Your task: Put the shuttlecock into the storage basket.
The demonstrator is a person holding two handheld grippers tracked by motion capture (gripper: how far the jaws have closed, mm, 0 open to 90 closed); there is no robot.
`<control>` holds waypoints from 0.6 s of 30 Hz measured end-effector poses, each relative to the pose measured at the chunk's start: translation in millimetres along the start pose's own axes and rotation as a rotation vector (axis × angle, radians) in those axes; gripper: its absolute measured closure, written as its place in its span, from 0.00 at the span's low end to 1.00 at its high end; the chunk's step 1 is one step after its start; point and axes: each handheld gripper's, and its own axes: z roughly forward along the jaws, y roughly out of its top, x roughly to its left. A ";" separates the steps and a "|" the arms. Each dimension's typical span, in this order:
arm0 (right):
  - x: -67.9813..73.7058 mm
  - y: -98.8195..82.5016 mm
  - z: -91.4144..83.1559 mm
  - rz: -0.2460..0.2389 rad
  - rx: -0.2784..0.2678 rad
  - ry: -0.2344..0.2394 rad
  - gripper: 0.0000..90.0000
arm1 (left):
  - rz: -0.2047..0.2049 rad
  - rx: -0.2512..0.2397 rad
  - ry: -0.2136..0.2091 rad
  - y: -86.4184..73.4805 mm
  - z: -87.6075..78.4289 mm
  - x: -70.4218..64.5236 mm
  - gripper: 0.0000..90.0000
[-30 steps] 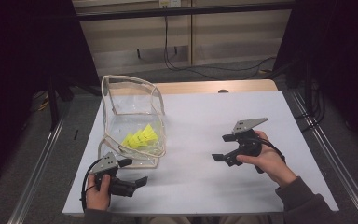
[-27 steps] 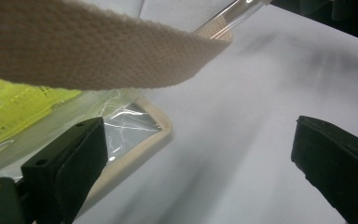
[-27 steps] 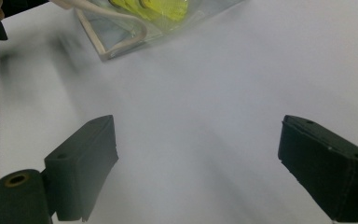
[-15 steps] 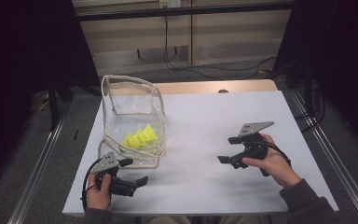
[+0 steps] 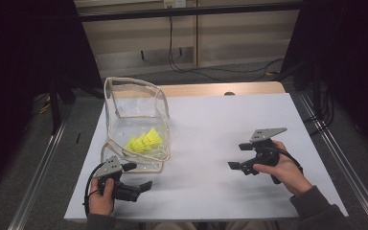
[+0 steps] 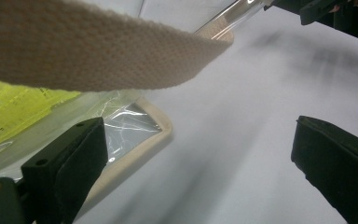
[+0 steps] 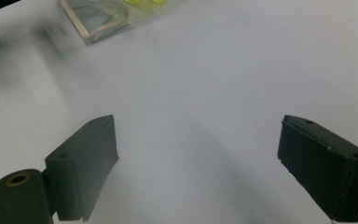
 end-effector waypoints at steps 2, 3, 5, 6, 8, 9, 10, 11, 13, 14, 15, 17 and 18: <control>-0.5 -1.4 -0.7 0.002 0.000 -0.003 0.13 | -0.001 -0.003 -0.001 -0.2 0.2 -0.2 0.04; -0.7 -2.2 -1.4 0.004 -0.002 -0.004 0.13 | 0.000 -0.003 -0.001 -0.2 0.3 -0.2 0.04; -1.2 -4.1 -3.3 0.007 -0.008 -0.005 0.12 | 0.000 -0.005 -0.002 -0.3 0.4 -0.3 0.04; -1.3 -5.3 -4.4 0.009 -0.011 -0.008 0.13 | -0.001 -0.005 -0.002 -0.3 0.4 -0.3 0.04; -2.1 -7.6 -6.3 0.011 -0.011 -0.013 0.12 | -0.001 -0.008 -0.002 -0.2 0.7 -0.3 0.04; -2.6 -8.9 -7.1 0.009 -0.013 -0.015 0.12 | 0.001 -0.006 -0.002 -0.1 0.6 -0.3 0.04; -2.9 -10.0 -7.9 0.009 -0.011 -0.015 0.12 | 0.000 -0.008 -0.002 -0.1 0.7 -0.4 0.04; -3.0 -11.7 -8.8 0.006 -0.009 -0.018 0.12 | 0.000 -0.007 -0.003 -0.2 0.7 -0.4 0.04; -2.8 -14.0 -9.6 0.003 -0.006 -0.021 0.12 | -0.001 -0.007 -0.002 -0.2 0.5 -0.4 0.04; -2.6 -15.2 -10.0 0.004 -0.007 -0.023 0.12 | -0.001 -0.004 0.000 -0.1 0.1 -0.3 0.04; -2.7 -16.5 -10.4 0.003 -0.006 -0.023 0.12 | 0.002 0.001 0.001 0.1 -0.1 0.0 0.04; -2.6 -19.0 -10.9 0.005 -0.009 -0.024 0.12 | 0.000 -0.002 -0.001 -0.1 0.0 0.2 0.04; -2.6 -19.7 -11.3 0.005 -0.007 -0.025 0.12 | -0.001 0.001 -0.001 -0.1 0.0 0.0 0.04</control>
